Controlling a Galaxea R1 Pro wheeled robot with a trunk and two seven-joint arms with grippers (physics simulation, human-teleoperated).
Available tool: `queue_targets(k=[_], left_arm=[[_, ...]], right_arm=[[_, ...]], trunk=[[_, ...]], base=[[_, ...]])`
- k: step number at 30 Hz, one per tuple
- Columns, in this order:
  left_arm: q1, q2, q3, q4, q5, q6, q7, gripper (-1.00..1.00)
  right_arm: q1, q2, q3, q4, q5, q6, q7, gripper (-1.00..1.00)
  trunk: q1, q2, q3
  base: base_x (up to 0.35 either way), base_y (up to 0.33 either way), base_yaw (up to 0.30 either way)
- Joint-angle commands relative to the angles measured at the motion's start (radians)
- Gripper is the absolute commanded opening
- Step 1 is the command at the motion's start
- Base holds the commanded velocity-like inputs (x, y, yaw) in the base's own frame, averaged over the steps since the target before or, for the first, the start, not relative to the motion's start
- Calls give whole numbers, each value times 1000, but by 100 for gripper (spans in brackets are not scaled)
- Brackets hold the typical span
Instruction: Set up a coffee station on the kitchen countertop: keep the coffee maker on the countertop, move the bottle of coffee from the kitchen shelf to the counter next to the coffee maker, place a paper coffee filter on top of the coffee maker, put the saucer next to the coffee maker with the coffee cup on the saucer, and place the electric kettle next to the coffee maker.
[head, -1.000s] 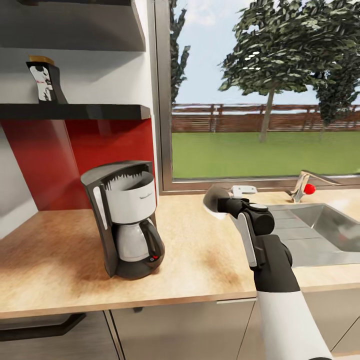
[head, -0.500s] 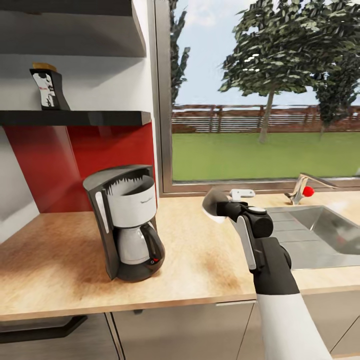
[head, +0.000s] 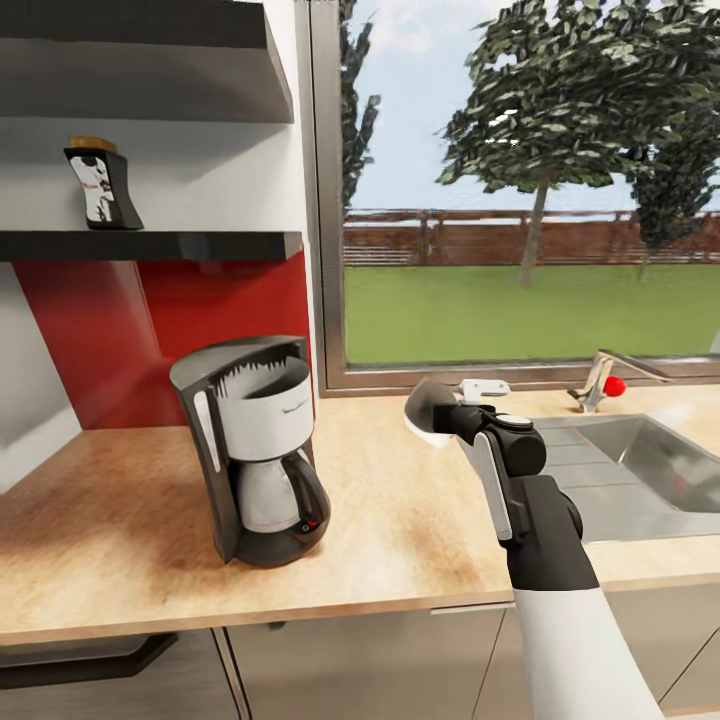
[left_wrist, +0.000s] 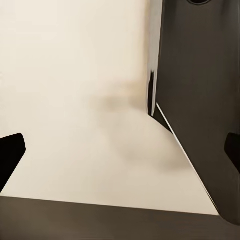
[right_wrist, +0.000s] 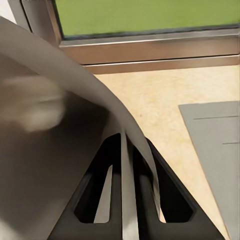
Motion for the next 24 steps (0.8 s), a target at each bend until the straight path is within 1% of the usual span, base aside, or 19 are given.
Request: queue_targets(k=[1,16,24], left_arm=[[0,0,0,-1,-1,3,2,100],[0,-2,-1,-1,-1,3,2,100],[0,-3,-3,-1,-1,3,3,100]], right_arm=[[-1,0,1,-1,-2,4,-7,-100],[-1,0,2,-4,-2,4,-9,-100],[-1,1,2,-3,-2,4,-10,-100]], trunk=[[-4,6,2],[-61,111,49],[-92,167,85]], base=[[0,0,0],[0,0,0],[0,0,0]])
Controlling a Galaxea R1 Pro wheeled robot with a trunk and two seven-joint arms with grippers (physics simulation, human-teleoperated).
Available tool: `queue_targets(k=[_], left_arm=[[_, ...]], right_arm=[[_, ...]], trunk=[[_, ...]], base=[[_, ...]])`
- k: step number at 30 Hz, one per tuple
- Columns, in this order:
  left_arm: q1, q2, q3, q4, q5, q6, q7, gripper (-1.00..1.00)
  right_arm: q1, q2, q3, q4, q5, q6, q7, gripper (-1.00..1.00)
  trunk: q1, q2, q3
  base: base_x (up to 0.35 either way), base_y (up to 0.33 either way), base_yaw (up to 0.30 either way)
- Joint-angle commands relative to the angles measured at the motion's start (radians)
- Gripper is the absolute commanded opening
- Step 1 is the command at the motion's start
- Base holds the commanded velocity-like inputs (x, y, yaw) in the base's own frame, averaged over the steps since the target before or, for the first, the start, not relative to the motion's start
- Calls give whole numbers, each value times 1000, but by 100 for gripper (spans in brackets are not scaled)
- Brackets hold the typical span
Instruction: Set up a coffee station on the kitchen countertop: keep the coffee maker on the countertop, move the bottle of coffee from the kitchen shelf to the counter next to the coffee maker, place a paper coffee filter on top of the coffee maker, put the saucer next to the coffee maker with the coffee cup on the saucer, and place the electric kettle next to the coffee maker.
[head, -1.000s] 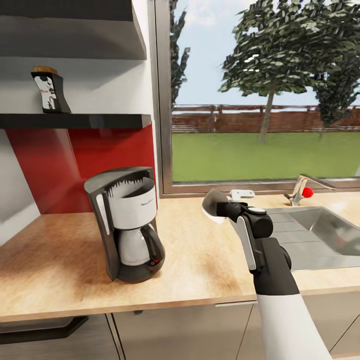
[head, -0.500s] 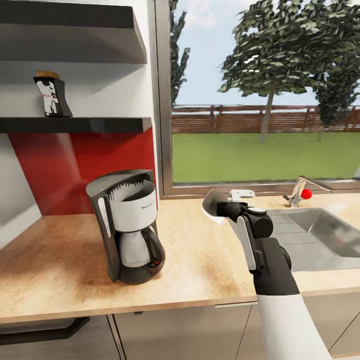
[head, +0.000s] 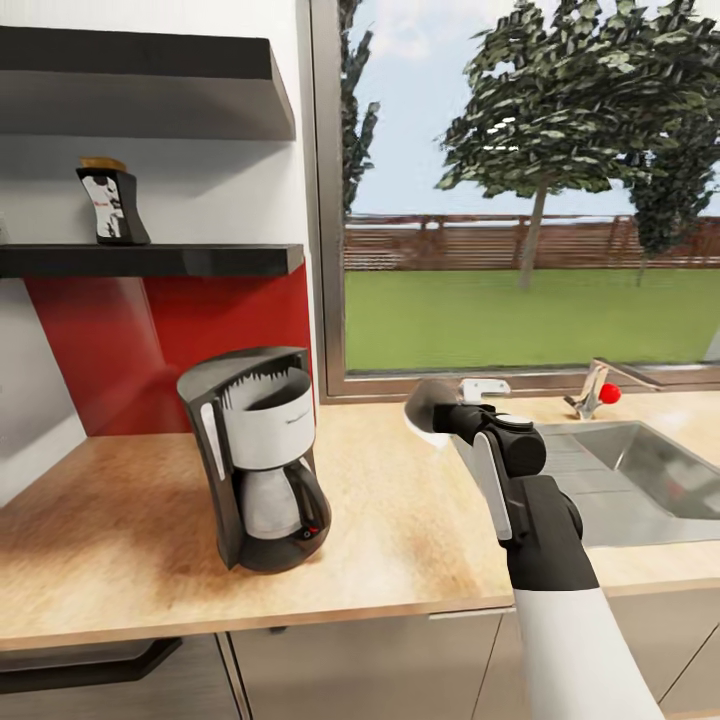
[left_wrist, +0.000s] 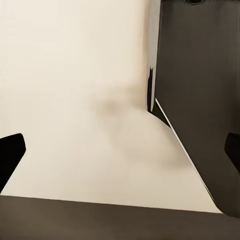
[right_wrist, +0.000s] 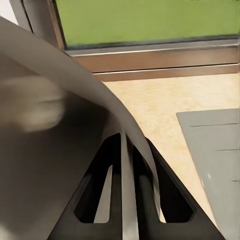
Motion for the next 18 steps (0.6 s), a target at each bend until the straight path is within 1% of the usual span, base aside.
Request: queue_targets(k=[1,9,18], left_arm=[[0,0,-1,-1,-1,3,2,100],[0,0,-2,-1,-1,3,3,100],[0,0,-2,-1,-1,3,3,100]], right_arm=[[-1,0,1,-1,-2,4,-7,-100],[-1,1,2,0,-2,4,-7,-100],[-1,1,3,0,-2,4,-7,-100]], trunk=[[-4,6,3],[-34,62,39],[-69,125,69]], base=[[0,0,0],[0,0,0],[0,0,0]])
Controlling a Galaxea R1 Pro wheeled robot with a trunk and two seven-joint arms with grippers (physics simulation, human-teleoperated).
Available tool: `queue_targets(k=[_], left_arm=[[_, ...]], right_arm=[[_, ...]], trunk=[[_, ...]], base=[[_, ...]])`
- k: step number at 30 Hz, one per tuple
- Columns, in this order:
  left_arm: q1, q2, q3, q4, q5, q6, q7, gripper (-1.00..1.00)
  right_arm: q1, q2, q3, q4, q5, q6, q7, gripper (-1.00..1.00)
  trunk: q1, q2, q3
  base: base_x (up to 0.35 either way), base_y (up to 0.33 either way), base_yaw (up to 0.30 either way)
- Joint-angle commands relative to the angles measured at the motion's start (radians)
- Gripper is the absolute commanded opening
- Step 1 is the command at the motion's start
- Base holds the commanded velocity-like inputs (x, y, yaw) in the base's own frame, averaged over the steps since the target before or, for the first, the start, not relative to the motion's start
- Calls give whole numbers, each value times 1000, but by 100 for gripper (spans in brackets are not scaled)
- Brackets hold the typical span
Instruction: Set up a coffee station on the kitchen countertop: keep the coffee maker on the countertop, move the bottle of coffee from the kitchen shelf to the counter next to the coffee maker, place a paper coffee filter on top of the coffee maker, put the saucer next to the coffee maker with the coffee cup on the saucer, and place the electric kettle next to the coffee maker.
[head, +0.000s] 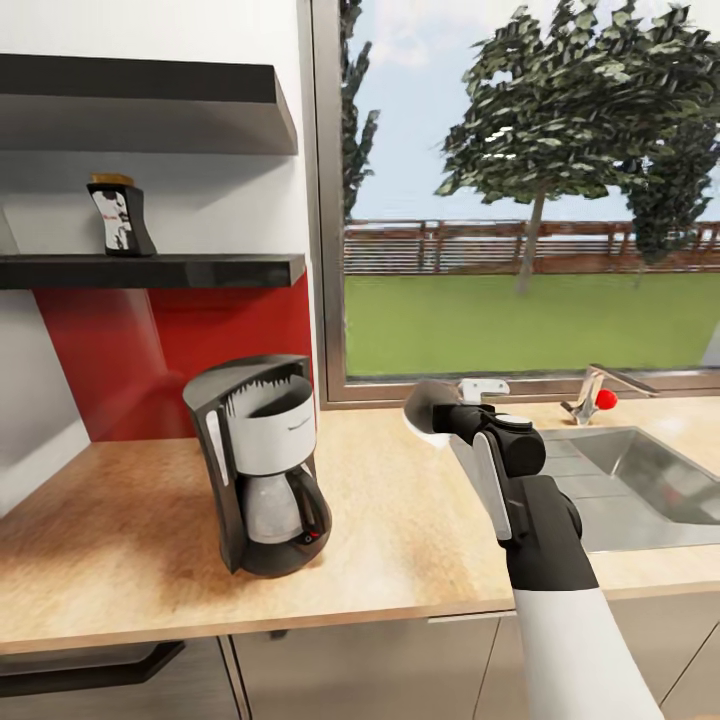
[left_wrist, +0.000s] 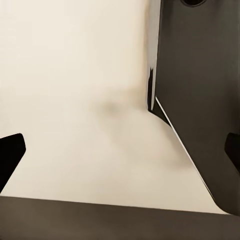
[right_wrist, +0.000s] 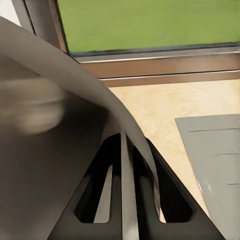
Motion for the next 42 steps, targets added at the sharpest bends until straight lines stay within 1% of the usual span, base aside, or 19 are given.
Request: queue_targets(k=[1,11,33,42], left_arm=[[0,0,-1,-1,-1,3,2,100],[0,0,-1,-1,-1,3,2,100],[0,0,0,-2,-1,3,2,100],[0,0,1,-2,0,2,2,100]], right_arm=[[-1,0,1,-1,-2,4,-7,-100],[-1,0,1,-1,-2,4,-7,-100],[-1,0,1,-1,-2,4,-7,-100],[-1,0,1,-1,-2,4,-7,-100]], trunk=[[-3,6,2],[-42,76,33],[-42,76,33],[-42,76,38]], base=[[0,0,0],[0,0,0],[0,0,0],[0,0,-213]])
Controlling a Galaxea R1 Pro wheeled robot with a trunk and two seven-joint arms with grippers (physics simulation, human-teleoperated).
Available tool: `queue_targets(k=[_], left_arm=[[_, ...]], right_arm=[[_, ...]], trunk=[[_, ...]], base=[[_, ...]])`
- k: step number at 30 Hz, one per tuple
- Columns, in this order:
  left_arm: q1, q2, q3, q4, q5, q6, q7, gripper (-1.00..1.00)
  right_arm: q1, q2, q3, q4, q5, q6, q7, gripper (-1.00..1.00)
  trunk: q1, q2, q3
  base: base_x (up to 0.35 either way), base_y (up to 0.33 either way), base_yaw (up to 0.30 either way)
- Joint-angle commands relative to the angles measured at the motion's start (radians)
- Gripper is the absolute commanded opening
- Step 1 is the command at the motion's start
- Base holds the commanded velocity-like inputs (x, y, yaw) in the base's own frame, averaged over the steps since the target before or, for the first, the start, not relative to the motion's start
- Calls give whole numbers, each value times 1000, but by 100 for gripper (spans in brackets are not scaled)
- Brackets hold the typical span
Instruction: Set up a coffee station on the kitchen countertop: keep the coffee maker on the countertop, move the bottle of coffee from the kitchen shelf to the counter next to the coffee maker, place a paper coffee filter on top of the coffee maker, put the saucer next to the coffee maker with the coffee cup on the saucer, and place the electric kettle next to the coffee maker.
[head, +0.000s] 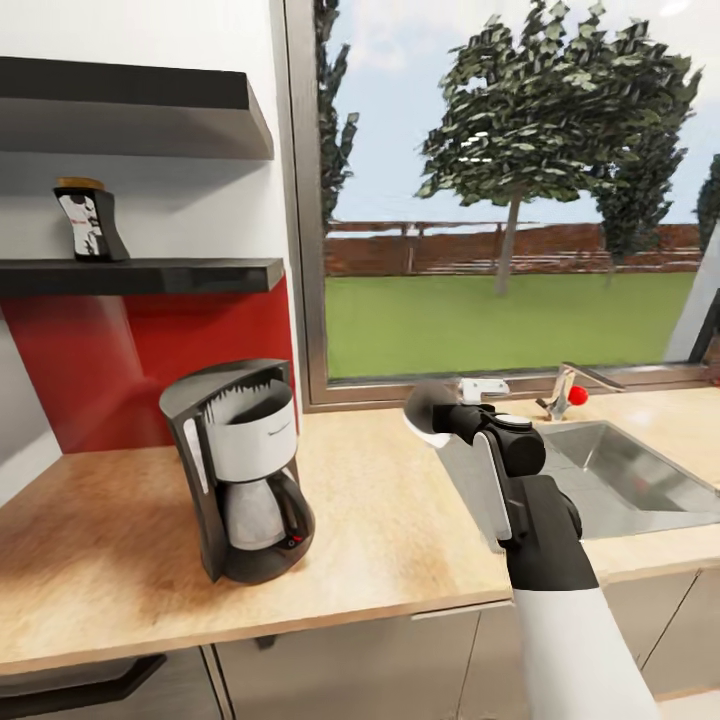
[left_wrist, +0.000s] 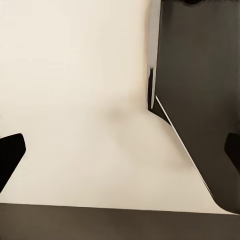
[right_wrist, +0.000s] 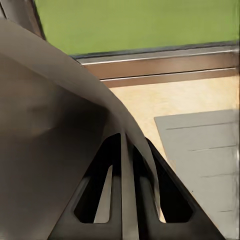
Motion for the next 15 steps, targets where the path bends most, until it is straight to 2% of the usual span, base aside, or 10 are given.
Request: queue_targets(k=[1,5,11,15], left_arm=[[1,0,0,-1,-1,2,2,100],[1,4,3,-1,0,-4,2,100],[1,4,4,-3,0,-7,3,100],[0,9,4,-3,0,-3,4,100]], right_arm=[[0,0,1,0,-2,4,-7,-100],[0,0,1,0,-2,4,-7,-100],[0,2,2,3,-16,4,-6,-100],[0,2,1,31,-98,4,-6,-100]], trunk=[[0,0,1],[0,0,4],[0,0,5],[0,0,5]], base=[[0,0,-263],[0,0,-222],[-131,95,-56],[-207,164,-8]])
